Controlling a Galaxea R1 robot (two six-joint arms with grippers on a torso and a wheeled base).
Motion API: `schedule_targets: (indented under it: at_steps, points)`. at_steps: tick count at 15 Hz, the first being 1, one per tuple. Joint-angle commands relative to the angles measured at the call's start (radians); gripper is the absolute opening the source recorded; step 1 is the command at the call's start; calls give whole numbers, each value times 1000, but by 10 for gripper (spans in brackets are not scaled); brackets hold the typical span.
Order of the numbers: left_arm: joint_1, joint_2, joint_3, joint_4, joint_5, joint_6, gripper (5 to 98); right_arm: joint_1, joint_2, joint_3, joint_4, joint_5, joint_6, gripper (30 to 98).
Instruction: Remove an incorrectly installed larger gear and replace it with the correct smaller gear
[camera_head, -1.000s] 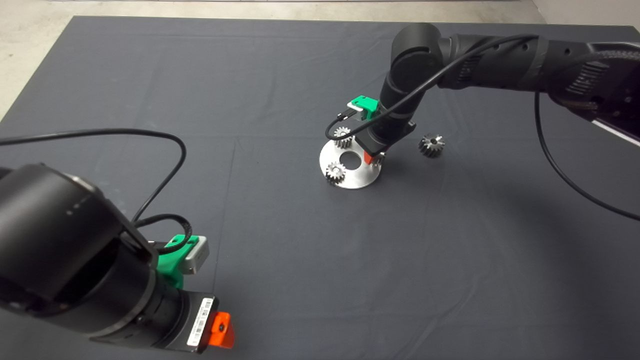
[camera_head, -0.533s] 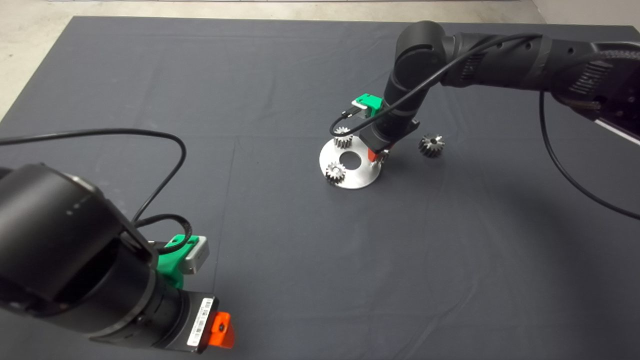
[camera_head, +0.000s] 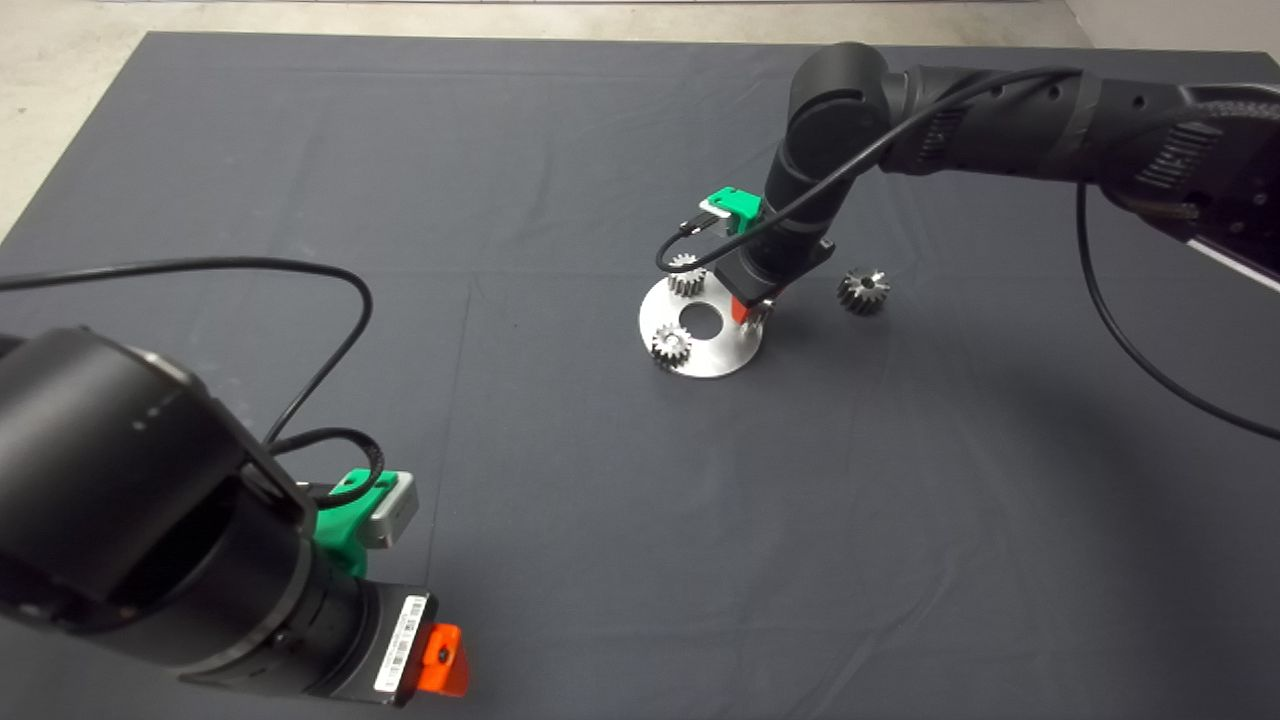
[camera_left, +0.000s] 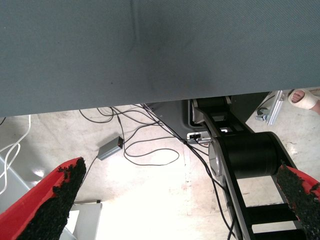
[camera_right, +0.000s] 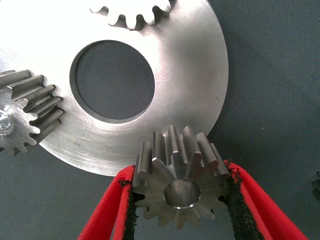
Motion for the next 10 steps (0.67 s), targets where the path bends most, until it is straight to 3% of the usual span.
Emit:
schedule_targets:
  at_steps: [1, 4, 7, 10]
  points:
    - [-6, -5, 16, -25, 14, -8, 982, 20, 9, 2, 12, 1, -5, 404]
    - [-6, -5, 17, -27, 13, -10, 982, 2, 9, 1, 11, 3, -5, 404]
    - [-6, -5, 16, -27, 14, -10, 982, -4, 9, 0, 12, 31, -7, 403]
    - [-6, -5, 17, -27, 14, -10, 982, -4, 8, -3, 12, 38, -7, 403]
